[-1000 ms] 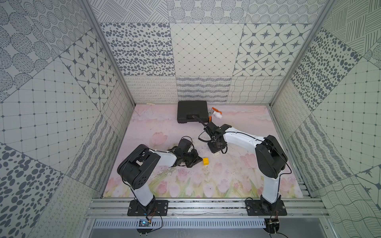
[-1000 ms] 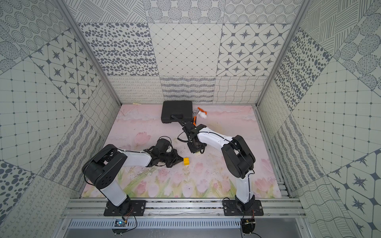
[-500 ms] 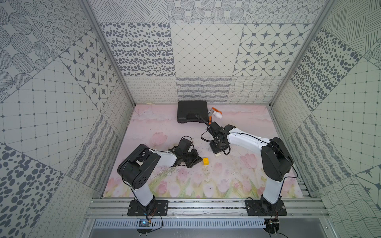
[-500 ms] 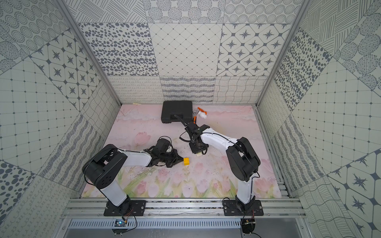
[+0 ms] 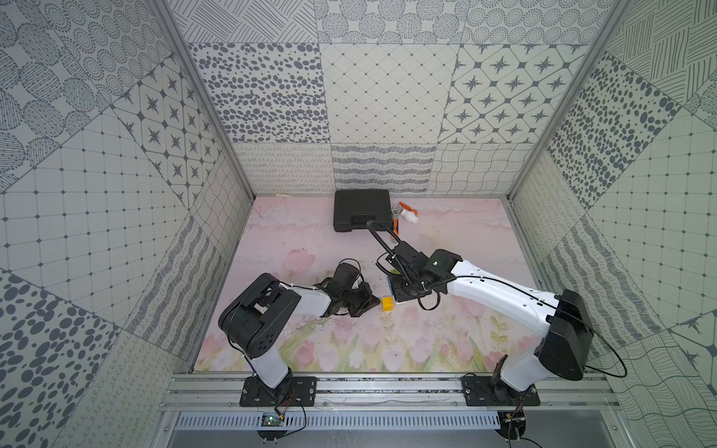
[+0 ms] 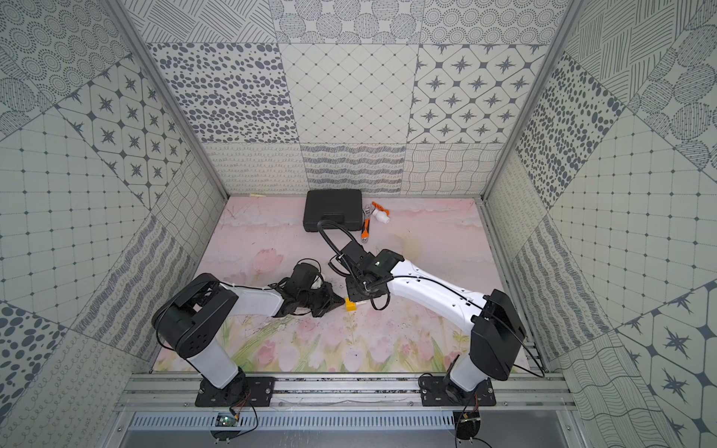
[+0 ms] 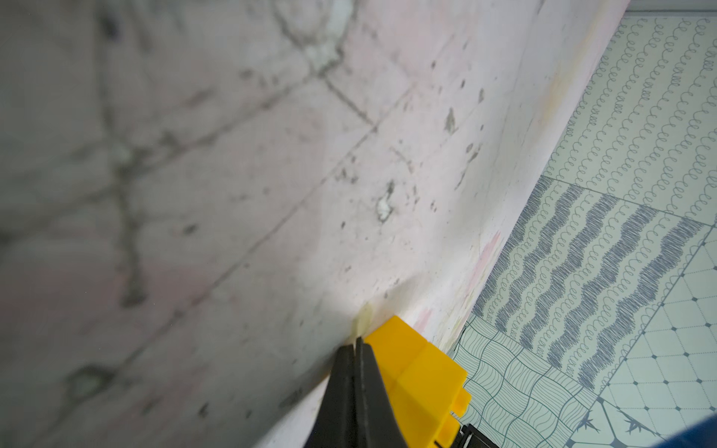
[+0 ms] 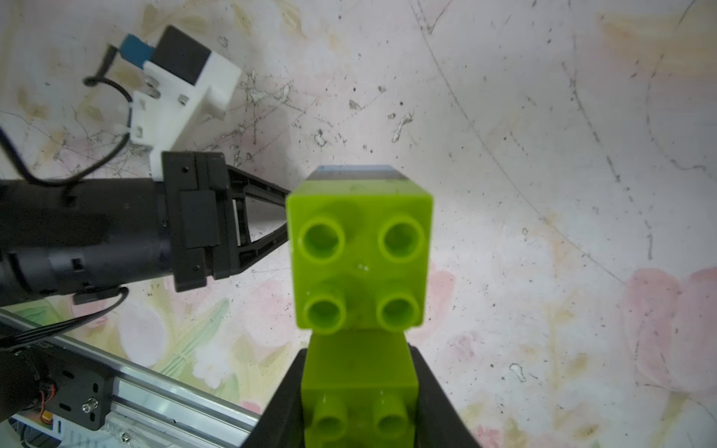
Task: Assemble the number 4 with lego
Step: Assemble the lego brick with the lego brick.
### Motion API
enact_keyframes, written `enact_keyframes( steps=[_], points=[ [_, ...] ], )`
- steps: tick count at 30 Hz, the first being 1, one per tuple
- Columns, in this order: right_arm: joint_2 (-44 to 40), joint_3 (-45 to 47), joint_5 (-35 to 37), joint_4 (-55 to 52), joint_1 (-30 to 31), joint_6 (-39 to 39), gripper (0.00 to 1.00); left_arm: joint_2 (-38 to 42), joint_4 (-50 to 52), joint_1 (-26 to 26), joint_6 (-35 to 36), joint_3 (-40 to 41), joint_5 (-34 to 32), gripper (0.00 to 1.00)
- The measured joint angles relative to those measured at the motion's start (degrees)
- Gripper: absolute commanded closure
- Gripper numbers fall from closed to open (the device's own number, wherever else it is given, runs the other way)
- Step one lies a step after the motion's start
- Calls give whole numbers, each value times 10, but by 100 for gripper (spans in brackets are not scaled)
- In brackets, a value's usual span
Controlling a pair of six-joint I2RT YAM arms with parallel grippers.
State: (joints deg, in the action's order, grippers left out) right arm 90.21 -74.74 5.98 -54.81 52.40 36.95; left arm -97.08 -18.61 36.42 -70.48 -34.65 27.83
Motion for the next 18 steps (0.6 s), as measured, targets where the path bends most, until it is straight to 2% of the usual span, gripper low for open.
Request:
enact_keyframes(
  steps=[8,18],
  points=[
    [42,2,13,-5,25,60,86,10,-32,0,-5,27,0,96],
    [102,-56,29,-27,29,77,87,0,-84,-10,-9,47,21,96]
  ],
)
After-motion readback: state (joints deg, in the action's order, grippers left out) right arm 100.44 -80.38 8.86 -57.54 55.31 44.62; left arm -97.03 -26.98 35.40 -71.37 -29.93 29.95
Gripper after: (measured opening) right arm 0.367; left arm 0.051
